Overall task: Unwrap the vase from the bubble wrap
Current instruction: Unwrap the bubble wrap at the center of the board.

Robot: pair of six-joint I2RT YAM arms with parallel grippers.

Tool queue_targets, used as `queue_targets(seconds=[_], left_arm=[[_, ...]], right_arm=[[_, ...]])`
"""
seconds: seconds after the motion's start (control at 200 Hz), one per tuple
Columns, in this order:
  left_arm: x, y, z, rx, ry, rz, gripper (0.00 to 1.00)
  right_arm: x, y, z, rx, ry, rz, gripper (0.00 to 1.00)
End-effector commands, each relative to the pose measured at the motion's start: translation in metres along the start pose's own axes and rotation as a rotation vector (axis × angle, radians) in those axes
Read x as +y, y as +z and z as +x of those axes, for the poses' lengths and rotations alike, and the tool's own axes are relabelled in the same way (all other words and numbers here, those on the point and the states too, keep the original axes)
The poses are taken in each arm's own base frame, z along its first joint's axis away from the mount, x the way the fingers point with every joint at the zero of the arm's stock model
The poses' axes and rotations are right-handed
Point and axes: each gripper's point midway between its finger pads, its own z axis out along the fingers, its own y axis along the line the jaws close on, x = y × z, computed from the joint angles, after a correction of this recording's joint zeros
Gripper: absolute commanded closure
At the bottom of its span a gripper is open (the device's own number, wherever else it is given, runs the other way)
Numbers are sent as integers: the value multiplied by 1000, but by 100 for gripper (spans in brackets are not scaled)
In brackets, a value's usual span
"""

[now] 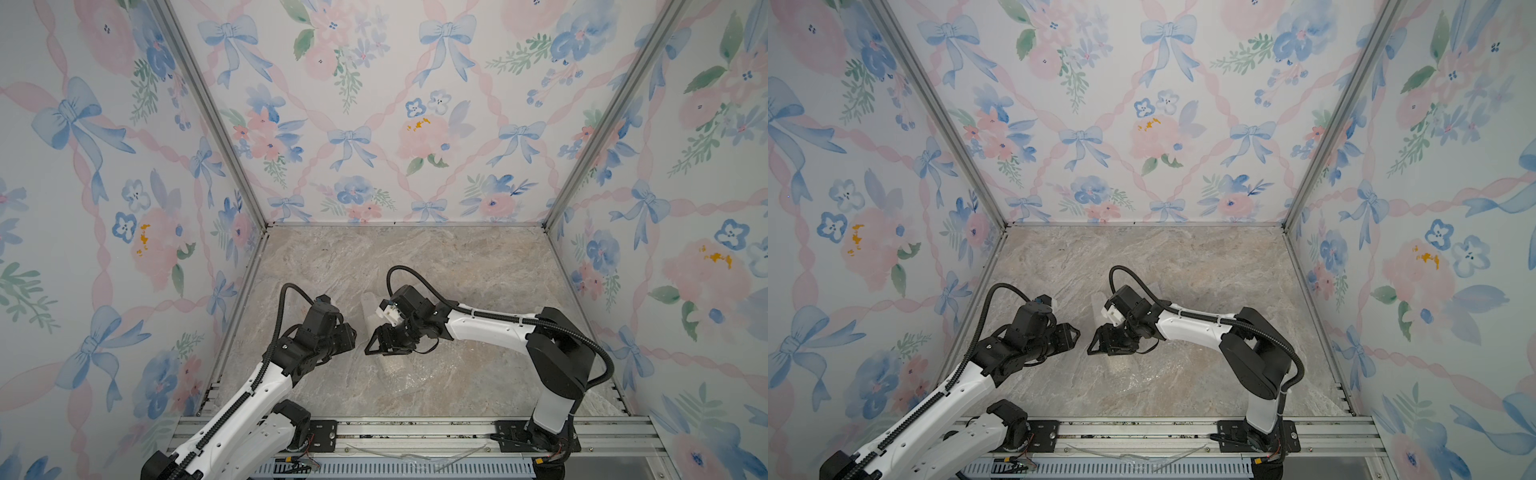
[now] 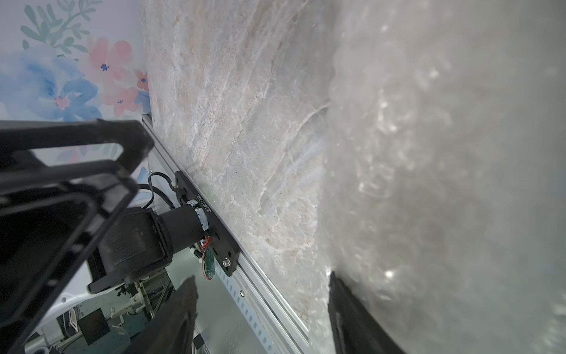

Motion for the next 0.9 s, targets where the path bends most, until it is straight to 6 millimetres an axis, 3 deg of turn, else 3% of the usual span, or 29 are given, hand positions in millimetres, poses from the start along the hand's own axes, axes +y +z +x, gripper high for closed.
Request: queue_targets(seconds=[0.0,0.13,0.245,0.315,0.385,0.47,0.57,0.64,0.795,0.895], left_arm=[[-4,-16,-14,-44,-22,-4,57],[-4,-26,-24,-69,-14,-19,56],[-1,-25,-25,-64,-11,-28,56],[0,-22,-23,-51,-9,-35,56],[0,-19,-22,-37,-6,-39,57],[1,-17,-21,-31,-1,-47,57],[1,-13,-19,-15,9,-51,57],[-11,-16,-27,-20,29,-32,57],[-18,-13,-26,-11,52,-41,57],[-21,-11,-27,-3,59,-36,57]], right_arm=[[10,17,16,84,-1,-27,35],[52,-2,23,89,-123,-112,35],[67,-37,29,53,-194,-125,35],[65,-62,27,-3,-208,-108,36],[42,-87,17,-86,-166,-25,37],[1,-107,2,-181,-68,92,39],[-42,-113,-8,-222,25,241,40],[-74,-118,-15,-250,57,409,48],[-110,-102,-25,-230,74,571,60],[-113,-87,-26,-177,42,625,60]])
